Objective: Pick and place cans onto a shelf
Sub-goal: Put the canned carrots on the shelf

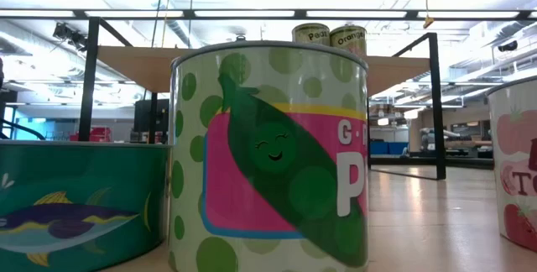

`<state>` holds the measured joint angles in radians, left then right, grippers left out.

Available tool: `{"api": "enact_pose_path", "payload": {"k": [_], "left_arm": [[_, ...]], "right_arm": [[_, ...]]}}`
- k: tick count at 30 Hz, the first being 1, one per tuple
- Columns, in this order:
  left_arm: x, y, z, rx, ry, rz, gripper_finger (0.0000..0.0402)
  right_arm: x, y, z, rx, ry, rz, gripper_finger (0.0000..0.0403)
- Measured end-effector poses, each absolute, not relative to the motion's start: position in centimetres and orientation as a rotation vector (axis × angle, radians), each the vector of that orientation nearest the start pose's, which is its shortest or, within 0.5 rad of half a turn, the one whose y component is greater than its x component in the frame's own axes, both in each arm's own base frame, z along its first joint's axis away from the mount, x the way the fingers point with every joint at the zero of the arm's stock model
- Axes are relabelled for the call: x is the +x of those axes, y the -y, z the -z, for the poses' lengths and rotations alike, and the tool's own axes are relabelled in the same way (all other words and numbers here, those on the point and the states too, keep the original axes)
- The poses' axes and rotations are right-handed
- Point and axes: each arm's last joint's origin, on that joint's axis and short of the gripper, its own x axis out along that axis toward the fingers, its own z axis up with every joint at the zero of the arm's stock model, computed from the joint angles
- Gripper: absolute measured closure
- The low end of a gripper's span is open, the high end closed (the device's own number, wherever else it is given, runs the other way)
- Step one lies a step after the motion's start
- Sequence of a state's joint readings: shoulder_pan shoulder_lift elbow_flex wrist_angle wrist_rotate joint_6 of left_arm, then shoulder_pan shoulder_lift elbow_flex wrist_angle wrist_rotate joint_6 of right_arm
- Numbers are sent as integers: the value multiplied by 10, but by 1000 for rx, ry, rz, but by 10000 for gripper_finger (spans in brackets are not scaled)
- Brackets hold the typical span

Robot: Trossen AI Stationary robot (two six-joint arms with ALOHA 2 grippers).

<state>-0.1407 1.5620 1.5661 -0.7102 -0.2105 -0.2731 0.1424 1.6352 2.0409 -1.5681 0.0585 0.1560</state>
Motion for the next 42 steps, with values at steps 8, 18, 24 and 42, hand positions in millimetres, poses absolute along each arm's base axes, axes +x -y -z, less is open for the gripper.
{"api": "enact_pose_path", "payload": {"k": [8, 18, 24, 42], "left_arm": [[331, 71, -369, -302, -654, -76, 152], [324, 106, -370, -342, -649, 4, 152], [317, 123, -369, -327, -667, 50, 152], [304, 197, -332, -295, -821, 115, 152]], "right_arm": [[288, -67, -411, 4, -1101, -60, 25], [286, -112, -388, 31, -1121, -107, 25], [280, -134, -376, 48, -1111, -24, 25], [264, -176, -365, 267, -1021, 140, 25]]}}
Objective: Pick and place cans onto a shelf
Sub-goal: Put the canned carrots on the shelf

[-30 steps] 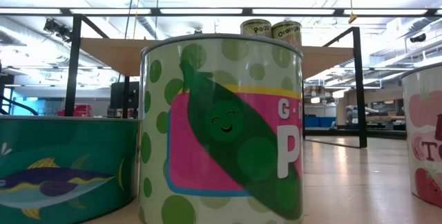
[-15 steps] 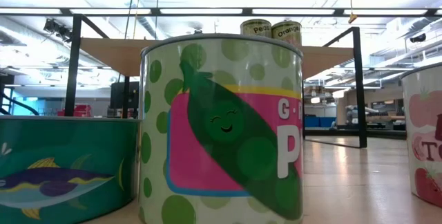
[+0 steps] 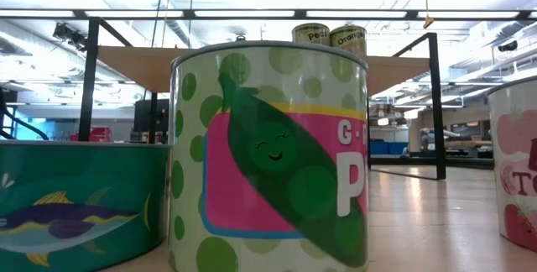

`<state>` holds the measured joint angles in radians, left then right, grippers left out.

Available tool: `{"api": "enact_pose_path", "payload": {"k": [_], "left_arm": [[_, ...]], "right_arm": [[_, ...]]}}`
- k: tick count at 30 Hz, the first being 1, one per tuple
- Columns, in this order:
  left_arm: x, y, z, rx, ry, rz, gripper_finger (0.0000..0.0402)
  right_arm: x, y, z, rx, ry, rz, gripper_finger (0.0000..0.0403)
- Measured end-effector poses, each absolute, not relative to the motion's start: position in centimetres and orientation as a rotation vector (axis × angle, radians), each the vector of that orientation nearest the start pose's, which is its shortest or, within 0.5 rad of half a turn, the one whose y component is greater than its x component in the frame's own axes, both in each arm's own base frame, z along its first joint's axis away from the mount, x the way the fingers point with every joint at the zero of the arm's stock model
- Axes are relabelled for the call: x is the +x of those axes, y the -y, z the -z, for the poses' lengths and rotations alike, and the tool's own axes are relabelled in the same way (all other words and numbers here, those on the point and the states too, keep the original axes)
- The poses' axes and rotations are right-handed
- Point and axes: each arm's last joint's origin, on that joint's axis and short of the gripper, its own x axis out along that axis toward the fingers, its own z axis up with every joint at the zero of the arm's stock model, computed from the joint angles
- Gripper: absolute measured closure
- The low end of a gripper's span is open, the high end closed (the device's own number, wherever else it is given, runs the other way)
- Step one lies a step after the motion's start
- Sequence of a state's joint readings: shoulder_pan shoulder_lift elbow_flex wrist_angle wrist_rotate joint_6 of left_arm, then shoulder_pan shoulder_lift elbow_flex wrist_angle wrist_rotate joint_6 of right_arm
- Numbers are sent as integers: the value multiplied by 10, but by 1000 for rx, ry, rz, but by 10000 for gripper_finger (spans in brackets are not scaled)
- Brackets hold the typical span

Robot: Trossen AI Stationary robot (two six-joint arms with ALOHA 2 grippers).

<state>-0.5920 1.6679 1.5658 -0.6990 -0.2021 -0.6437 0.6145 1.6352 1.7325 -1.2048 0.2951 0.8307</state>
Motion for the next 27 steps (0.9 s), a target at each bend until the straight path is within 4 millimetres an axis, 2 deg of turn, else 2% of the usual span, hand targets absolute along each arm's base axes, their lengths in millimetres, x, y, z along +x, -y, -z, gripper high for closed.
{"api": "enact_pose_path", "payload": {"k": [7, 10, 13, 15, 17, 21, 24, 27], "left_arm": [[304, 214, -301, -295, -958, 40, 151], [291, 225, -290, -290, -1036, -38, 149], [268, 248, -282, -198, -952, -130, 152], [256, 255, -272, -187, -924, -167, 160], [249, 255, -252, -211, -966, -173, 169], [255, 250, -216, -330, -982, -120, 187], [259, 245, -205, -397, -976, -123, 194], [261, 231, -198, -417, -1005, -224, 190]], "right_arm": [[261, -180, -365, 255, -1014, 154, 25], [256, -181, -363, 236, -1044, 168, 25], [251, -181, -360, 222, -1077, 191, 25], [249, -182, -357, 205, -1093, 196, 25], [247, -184, -355, 197, -1098, 192, 25], [247, -186, -350, 197, -1101, 201, 25], [248, -186, -350, 215, -1092, 201, 25], [249, -188, -351, 234, -1083, 190, 25]]}}
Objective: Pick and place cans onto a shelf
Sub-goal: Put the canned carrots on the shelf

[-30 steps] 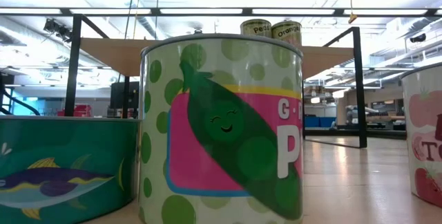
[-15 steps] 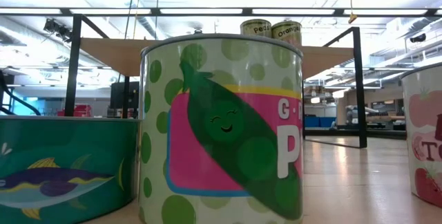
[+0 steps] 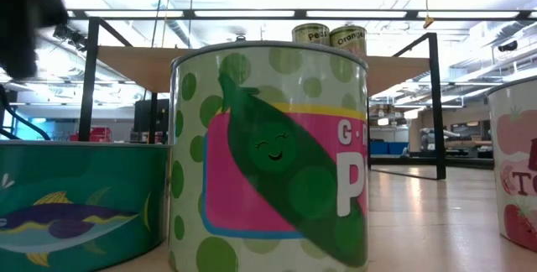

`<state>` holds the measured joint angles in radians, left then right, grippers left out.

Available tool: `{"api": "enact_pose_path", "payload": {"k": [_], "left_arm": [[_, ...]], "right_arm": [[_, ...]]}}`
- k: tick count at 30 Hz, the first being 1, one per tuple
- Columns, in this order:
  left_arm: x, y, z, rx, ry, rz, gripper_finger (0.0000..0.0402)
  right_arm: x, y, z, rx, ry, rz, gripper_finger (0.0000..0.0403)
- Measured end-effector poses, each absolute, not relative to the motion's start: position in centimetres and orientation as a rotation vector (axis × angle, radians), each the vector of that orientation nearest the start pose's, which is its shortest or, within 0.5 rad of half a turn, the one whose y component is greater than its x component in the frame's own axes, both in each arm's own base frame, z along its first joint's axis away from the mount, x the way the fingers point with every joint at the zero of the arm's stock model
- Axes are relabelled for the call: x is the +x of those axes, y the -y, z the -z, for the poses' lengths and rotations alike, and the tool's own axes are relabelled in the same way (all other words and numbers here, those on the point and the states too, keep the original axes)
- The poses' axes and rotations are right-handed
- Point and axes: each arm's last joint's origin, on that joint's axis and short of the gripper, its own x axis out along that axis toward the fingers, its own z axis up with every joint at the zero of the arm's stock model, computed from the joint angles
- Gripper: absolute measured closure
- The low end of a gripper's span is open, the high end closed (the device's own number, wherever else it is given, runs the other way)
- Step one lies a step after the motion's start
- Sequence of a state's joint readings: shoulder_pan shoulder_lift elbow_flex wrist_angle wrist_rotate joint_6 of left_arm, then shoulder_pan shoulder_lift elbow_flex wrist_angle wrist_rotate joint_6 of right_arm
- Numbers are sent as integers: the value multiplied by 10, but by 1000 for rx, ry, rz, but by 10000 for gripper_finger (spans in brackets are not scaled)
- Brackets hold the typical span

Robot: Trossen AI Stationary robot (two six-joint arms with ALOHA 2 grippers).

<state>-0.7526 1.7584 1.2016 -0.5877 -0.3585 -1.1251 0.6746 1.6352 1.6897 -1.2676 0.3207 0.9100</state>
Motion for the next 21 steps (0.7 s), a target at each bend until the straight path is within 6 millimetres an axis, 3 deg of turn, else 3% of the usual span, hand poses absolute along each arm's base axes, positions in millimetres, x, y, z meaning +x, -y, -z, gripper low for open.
{"api": "enact_pose_path", "payload": {"k": [4, 14, 21], "left_arm": [[265, 218, -196, -395, -1007, -302, 156], [287, 198, -205, -329, -1000, -276, 22], [296, 184, -205, -283, -1015, -272, 2]], "right_arm": [[251, -188, -352, 244, -1070, 181, 25], [252, -190, -353, 237, -1054, 158, 25], [254, -191, -354, 245, -1037, 143, 25]]}}
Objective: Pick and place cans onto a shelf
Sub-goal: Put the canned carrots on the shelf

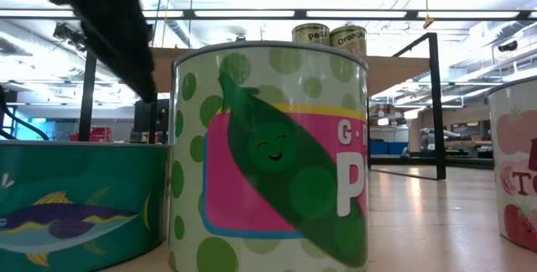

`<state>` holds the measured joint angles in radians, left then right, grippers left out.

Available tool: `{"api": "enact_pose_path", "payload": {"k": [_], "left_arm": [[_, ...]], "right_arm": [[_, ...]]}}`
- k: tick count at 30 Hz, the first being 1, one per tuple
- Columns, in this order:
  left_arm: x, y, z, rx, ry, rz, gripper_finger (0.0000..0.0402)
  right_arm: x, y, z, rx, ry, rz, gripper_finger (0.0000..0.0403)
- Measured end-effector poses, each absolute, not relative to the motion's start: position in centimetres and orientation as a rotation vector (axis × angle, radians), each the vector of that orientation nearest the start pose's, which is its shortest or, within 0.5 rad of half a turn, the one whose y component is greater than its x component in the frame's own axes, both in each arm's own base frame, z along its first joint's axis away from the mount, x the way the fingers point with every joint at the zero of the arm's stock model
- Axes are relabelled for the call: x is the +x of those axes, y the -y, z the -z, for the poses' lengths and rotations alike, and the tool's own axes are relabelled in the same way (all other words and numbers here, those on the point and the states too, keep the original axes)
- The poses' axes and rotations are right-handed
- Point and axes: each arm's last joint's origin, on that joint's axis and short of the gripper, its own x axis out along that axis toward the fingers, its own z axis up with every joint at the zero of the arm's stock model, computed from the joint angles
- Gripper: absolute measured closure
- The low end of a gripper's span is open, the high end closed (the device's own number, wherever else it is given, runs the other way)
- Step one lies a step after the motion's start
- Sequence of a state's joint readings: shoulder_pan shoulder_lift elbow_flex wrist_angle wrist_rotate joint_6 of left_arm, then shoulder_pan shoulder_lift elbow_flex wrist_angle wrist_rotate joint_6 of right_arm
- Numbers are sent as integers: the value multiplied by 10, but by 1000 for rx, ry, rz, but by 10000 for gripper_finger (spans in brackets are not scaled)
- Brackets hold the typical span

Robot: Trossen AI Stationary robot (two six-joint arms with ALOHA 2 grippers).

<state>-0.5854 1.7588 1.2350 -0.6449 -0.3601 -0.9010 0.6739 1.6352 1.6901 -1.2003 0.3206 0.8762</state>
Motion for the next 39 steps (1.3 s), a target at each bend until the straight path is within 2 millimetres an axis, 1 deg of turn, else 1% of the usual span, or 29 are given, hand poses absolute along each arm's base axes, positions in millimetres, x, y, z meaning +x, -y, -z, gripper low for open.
{"api": "enact_pose_path", "payload": {"k": [3, 10, 17, 23, 27, 35, 39], "left_arm": [[301, 178, -205, -260, -1012, -260, 1], [314, 156, -205, -280, -1040, -259, 1], [322, 147, -206, -256, -1050, -184, 1], [327, 146, -208, -271, -998, -176, 1], [330, 146, -210, -249, -965, -173, 1], [331, 145, -209, -233, -942, -205, 1], [333, 147, -206, -243, -945, -188, 1]], "right_arm": [[254, -191, -354, 239, -1035, 137, 25], [254, -191, -354, 226, -1036, 130, 25], [256, -192, -355, 223, -1021, 111, 25], [257, -193, -355, 232, -1010, 105, 25], [257, -193, -355, 231, -1009, 105, 25], [258, -191, -355, 215, -1009, 101, 25], [259, -190, -356, 216, -1005, 102, 25]]}}
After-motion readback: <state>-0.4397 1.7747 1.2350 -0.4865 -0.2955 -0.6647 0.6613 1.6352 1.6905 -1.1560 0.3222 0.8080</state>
